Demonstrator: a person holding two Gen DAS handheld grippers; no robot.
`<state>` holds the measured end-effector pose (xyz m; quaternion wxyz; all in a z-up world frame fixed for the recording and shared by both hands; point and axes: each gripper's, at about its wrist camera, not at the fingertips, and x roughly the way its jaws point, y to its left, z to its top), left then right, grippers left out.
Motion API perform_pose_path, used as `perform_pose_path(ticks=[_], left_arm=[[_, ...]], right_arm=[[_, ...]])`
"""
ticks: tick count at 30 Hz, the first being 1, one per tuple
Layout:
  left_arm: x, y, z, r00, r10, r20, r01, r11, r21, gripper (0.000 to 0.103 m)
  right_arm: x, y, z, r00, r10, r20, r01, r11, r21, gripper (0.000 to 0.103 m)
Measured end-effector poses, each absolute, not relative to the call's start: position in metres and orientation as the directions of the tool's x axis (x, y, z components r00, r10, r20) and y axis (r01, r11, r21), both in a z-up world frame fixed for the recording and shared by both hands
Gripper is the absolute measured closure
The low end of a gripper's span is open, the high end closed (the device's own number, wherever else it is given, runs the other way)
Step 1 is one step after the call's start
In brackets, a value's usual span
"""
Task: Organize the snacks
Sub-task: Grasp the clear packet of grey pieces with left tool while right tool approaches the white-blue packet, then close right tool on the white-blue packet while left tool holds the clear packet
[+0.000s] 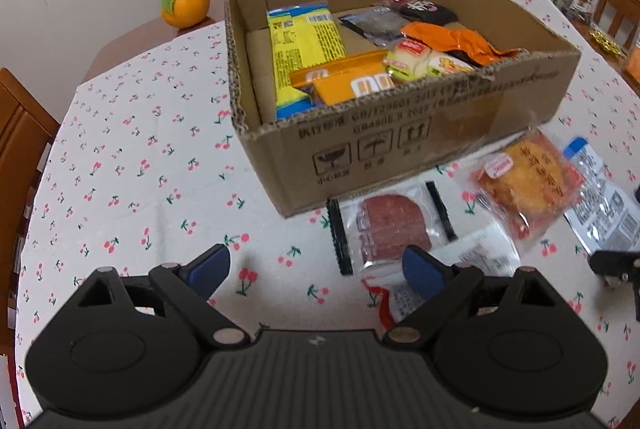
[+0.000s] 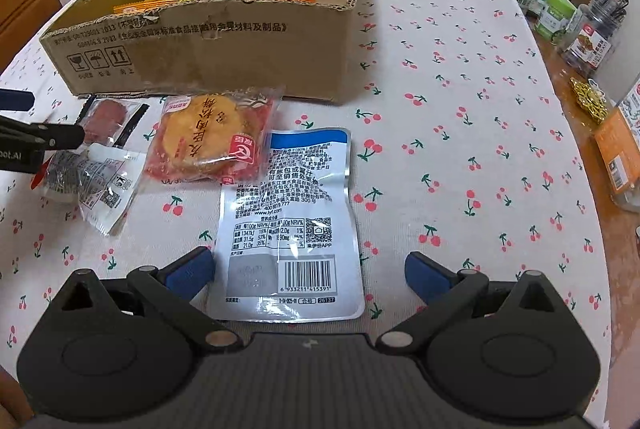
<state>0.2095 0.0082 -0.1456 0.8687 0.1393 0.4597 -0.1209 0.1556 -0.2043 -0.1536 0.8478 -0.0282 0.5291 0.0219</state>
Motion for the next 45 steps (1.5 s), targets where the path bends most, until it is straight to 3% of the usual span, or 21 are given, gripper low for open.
perform_pose_path(ticks=[7, 16, 21, 25, 27, 37, 45], left_arm=[[0.184, 0.010, -0.139, 0.493, -0.120, -0.862, 0.390, 0.916, 0.096, 0.010], [0.159, -0.006, -0.132, 0.422, -0.280, -0.862, 0.571, 0.821, 0.012, 0.013], [0.161, -0.013, -0.144, 0.373, -0.312, -0.874, 0.580, 0.813, -0.043, 0.034], [0.161, -0.016, -0.147, 0.387, -0.312, -0.868, 0.586, 0.810, -0.030, 0.041], [0.160, -0.018, -0.145, 0.393, -0.318, -0.863, 0.590, 0.807, -0.028, 0.057], [0.168, 0.014, -0.144, 0.432, -0.235, -0.871, 0.418, 0.908, -0.038, 0.057], [0.163, 0.011, -0.144, 0.449, -0.224, -0.865, 0.399, 0.917, -0.031, 0.057]], right_arm=[[0.158, -0.207, -0.155, 0.444, 0.025, -0.896, -0.099, 0.995, -0.021, 0.000], [0.157, -0.208, -0.154, 0.459, 0.043, -0.888, -0.130, 0.991, -0.020, 0.000], [0.156, -0.209, -0.155, 0.471, 0.052, -0.881, -0.146, 0.989, -0.019, 0.000], [0.154, -0.209, -0.155, 0.479, 0.057, -0.876, -0.153, 0.988, -0.019, 0.000], [0.154, -0.209, -0.155, 0.483, 0.060, -0.874, -0.156, 0.988, -0.019, 0.000], [0.162, -0.206, -0.156, 0.487, 0.069, -0.871, -0.171, 0.985, -0.018, 0.000], [0.187, -0.194, -0.158, 0.486, 0.059, -0.872, -0.154, 0.988, -0.019, 0.000]])
